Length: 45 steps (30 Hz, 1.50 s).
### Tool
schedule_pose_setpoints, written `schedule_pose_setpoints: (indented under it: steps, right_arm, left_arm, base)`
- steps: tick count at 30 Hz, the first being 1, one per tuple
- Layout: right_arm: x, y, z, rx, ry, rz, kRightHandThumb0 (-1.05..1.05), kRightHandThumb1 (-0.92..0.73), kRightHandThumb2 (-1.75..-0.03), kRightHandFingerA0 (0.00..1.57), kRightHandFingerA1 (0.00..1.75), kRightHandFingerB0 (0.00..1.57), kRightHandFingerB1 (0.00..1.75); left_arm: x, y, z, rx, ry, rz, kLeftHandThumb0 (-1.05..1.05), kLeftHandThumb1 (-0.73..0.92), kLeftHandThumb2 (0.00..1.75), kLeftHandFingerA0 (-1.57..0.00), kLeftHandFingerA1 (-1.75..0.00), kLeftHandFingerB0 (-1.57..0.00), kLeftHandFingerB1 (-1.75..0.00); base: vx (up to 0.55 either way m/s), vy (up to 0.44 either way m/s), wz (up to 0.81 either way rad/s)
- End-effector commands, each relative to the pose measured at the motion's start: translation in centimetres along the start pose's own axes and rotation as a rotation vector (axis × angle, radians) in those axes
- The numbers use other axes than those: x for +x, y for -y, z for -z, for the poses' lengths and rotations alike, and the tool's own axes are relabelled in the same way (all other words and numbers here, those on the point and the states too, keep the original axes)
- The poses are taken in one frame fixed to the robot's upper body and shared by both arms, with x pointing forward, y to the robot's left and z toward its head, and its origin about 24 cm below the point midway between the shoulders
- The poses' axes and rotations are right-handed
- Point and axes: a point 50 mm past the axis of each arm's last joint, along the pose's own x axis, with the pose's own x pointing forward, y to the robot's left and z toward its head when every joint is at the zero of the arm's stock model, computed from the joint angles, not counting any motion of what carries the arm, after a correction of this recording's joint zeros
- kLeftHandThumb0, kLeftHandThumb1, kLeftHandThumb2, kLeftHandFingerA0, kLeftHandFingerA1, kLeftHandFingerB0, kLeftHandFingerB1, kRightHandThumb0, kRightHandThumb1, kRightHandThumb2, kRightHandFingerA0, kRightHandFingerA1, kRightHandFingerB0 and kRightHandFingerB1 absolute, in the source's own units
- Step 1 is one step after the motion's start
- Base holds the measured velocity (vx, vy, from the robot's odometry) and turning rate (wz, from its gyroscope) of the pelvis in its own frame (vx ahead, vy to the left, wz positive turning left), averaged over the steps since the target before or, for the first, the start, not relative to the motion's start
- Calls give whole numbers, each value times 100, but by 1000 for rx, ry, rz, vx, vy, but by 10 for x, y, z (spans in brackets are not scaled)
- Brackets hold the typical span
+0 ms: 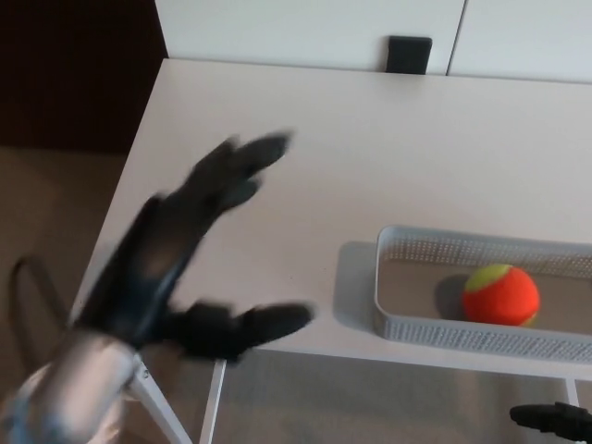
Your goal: The robot walk towards a table in front and uses its left hand to pickup a tennis ball on the left side and put it in a container on the right hand side
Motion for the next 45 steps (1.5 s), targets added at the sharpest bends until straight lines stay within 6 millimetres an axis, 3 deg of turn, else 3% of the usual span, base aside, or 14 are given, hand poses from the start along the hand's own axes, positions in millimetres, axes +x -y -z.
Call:
schedule_pose_setpoints:
  steps: [1, 2, 3, 9, 13, 15, 16, 17, 22, 24, 31, 41, 42, 45]
  right_arm:
    - [-16, 8, 31, 12, -97, 43, -41, -46, -74, 69, 61, 50, 53]
    - [-19, 7, 37, 22, -113, 44, -42, -46, -75, 68, 60, 50, 53]
    - [-21, 7, 40, 26, -121, 46, -41, -46, -74, 66, 59, 50, 53]
    - [-36, 6, 61, 29, -160, 64, -41, -46, -74, 71, 61, 50, 53]
    - [-46, 4, 74, 42, -185, 65, -41, -45, -74, 69, 62, 48, 53]
    - [-49, 3, 77, 35, -195, 71, -42, -45, -74, 69, 62, 48, 53]
    - [-51, 4, 80, 34, -206, 67, -36, -54, -56, 66, 49, 49, 42]
    - [-55, 7, 85, 40, -235, 68, -47, -43, -76, 53, 57, 42, 52]
    - [-57, 8, 87, 41, -246, 70, -47, -43, -76, 53, 57, 42, 52]
    - [-53, 13, 84, -3, -265, 82, -53, -43, -77, 44, 52, 36, 48]
    - [-47, 16, 77, 33, -253, 101, -49, -44, -76, 45, 53, 36, 48]
    - [-32, 17, 53, -18, -158, 72, -50, -44, -77, 51, 56, 38, 50]
    - [-32, 17, 53, -38, -159, 87, -41, -53, -56, 61, 44, 46, 38]
    - [-33, 16, 53, -76, -154, 93, -38, -54, -56, 60, 43, 45, 37]
  left_arm:
    - [-162, -41, 53, -311, -180, 195, -30, 2, 74, -15, -56, -9, -53]
    - [-180, -42, 69, -352, -282, 193, -31, 5, 76, -15, -56, -11, -53]
    - [-189, -42, 77, -362, -327, 199, -68, 29, 65, -23, -52, -21, -44]
    - [-215, -40, 121, -259, -596, 288, -40, 39, 52, -42, -49, -40, -42]
    - [-220, -31, 149, -131, -742, 264, -47, 32, 70, -40, -56, -33, -49]
    - [-221, -28, 158, -115, -785, 247, -52, 33, 71, -39, -56, -32, -49]
    - [-217, -22, 172, -90, -820, 215, -58, 36, 76, -41, -57, -28, -47]
    - [-209, -13, 186, -63, -872, 184, -59, 37, 76, -36, -56, -31, -50]
    - [-208, -9, 192, -51, -877, 180, -59, 37, 76, -36, -56, -31, -50]
    - [-172, -5, 222, -14, -944, 82, -45, 50, 54, -28, -45, -29, -41]
    - [-162, -7, 247, 61, -955, 9, -44, 48, 54, -30, -47, -32, -44]
    - [-159, -31, 248, 26, -922, -34, -43, 49, 54, -28, -45, -29, -41]
    - [-158, -30, 247, 41, -904, -42, -42, 48, 54, -30, -46, -32, -42]
    - [-156, -28, 247, 60, -886, -45, -41, 47, 53, -32, -47, -33, -43]
  base:
    - [0, 0, 0]
    - [0, 0, 0]
    - [0, 0, 0]
    - [0, 0, 0]
    - [0, 0, 0]
    - [0, 0, 0]
    - [0, 0, 0]
    - [0, 0, 0]
    - [0, 0, 0]
    - [0, 0, 0]
    - [-1, 1, 1]
    - [0, 0, 0]
    - [0, 0, 0]
    - [0, 0, 0]
